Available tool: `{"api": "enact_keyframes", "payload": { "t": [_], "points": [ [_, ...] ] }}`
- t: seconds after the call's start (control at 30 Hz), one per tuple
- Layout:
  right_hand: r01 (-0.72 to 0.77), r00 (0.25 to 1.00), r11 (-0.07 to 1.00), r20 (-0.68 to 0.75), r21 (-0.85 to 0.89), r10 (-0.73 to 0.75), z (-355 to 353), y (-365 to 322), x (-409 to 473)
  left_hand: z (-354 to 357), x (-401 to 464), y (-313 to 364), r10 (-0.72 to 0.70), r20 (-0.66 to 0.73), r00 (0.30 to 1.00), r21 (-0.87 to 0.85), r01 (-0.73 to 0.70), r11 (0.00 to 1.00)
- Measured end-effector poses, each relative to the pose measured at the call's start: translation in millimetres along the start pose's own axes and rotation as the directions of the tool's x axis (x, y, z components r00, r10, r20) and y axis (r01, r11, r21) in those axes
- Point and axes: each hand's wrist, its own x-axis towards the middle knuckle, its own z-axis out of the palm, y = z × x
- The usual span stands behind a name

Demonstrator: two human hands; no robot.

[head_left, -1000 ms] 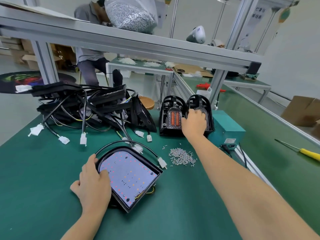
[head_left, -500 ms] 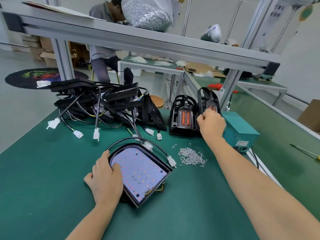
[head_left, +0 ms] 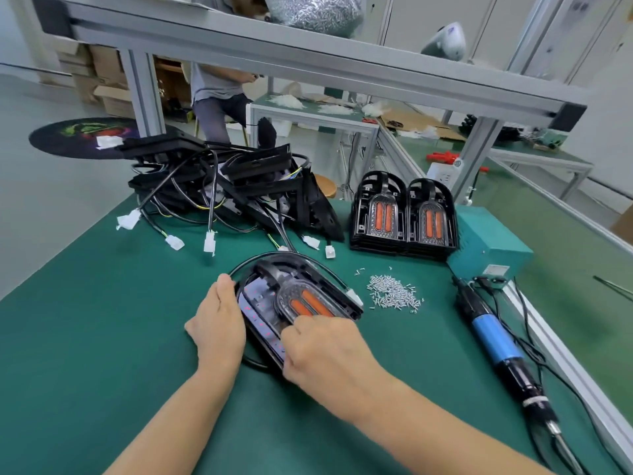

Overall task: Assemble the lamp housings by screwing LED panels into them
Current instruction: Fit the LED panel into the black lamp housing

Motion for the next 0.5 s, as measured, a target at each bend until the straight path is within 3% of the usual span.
{"api": "enact_keyframes", "payload": {
  "t": [0.07,0.13,0.3,0.5],
  "points": [
    [0.010,0.990,1.000,0.142,-0.022,-0.007,1.5,-4.9,2.1,-0.7,1.5,-1.7,0.011,0.015,1.000,0.008,-0.011,1.000],
    [0.000,0.980,1.000,0.197,-0.014,0.003,-1.7,-8.2,8.9,-1.4,2.6,-2.1,0.052,0.042,0.998,0.059,-0.055,0.997],
    [0.032,0.953,0.980,0.289,0.198,-0.090,-4.8,-9.8,21.6,-5.5,13.1,0.6,0.100,0.077,0.992,0.165,-0.112,0.980],
    [0.043,0.950,0.975,0.295,0.217,-0.107,-5.4,0.5,19.7,-4.7,16.4,2.7,0.265,0.107,0.958,0.351,-0.286,0.892]
  ]
}}
